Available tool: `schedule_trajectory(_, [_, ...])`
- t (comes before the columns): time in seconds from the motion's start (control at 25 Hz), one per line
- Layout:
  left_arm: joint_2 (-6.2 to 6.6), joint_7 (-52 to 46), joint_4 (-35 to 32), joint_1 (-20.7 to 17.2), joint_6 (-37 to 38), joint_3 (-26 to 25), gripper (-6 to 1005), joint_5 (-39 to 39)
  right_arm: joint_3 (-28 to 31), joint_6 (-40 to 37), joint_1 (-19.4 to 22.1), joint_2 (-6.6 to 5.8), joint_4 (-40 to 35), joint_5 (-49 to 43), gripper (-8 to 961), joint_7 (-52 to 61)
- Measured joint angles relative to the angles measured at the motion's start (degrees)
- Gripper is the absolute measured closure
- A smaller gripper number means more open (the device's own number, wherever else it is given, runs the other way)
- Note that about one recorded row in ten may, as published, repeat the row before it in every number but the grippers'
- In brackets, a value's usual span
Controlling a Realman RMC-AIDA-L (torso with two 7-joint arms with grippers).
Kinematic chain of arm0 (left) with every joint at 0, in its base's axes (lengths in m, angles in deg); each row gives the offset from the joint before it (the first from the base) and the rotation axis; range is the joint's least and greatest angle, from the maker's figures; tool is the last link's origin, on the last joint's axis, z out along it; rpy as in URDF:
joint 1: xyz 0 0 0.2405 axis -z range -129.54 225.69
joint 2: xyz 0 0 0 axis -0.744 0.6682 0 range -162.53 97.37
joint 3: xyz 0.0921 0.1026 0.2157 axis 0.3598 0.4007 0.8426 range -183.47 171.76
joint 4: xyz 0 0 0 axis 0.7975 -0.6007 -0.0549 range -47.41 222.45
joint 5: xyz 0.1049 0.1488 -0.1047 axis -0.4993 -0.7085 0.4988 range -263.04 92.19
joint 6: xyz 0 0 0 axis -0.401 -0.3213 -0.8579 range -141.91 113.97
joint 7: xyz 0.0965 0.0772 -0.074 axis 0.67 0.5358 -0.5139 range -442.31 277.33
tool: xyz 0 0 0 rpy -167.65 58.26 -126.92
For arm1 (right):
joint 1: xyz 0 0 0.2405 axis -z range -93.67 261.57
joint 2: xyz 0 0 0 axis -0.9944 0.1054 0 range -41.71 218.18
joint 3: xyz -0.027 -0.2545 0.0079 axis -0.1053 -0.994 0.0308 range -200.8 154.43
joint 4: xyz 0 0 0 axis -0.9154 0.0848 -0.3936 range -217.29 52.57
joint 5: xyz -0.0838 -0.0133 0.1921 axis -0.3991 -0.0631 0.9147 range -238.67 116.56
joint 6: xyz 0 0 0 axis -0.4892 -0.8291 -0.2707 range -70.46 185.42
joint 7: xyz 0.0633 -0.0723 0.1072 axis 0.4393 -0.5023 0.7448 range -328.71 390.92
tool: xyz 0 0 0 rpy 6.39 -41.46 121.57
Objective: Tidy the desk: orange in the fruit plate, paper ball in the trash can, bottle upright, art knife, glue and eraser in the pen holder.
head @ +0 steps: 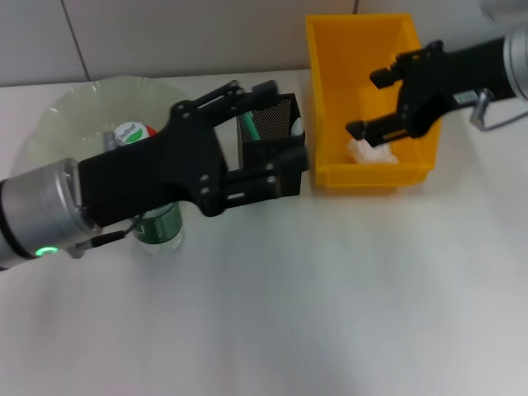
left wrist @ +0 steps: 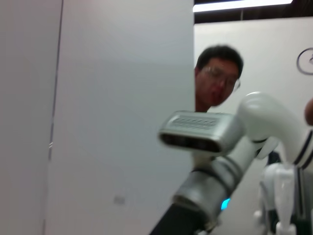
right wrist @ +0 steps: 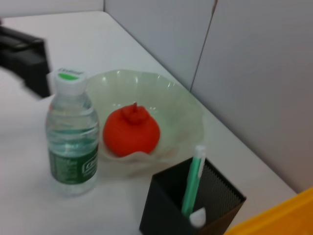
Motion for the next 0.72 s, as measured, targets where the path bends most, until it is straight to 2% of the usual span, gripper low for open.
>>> schedule_trajectory(0.2, [1.48,-2.09,-0.11,-0.60,0.40,-4.74,177,-6.91,-2.78,-0.24,6.46,0.25,-5.58,1.70,165,0.09])
schedule_trajectory(0.36, [2.98,-3.35,-1.29,-2.24,0.48,-5.89,177,-10.60,-2.83,0.05,11.78,0.25,-7.99,8.95,165,-1.22])
schedule_trajectory(0.56, [4.19,-6.50,-4.83,-4.47,0.47,-8.00,178,-14.99,-0.98,0.03,16.42,0.23,-7.28,19.55,165,-6.42])
schedule_trajectory(0.72, [4.33,-9.94,-8.65,-5.33,0.97,-10.28,178,-20.10,-0.60,-0.73,18.84,0.14,-4.11,26.25,166,-11.54])
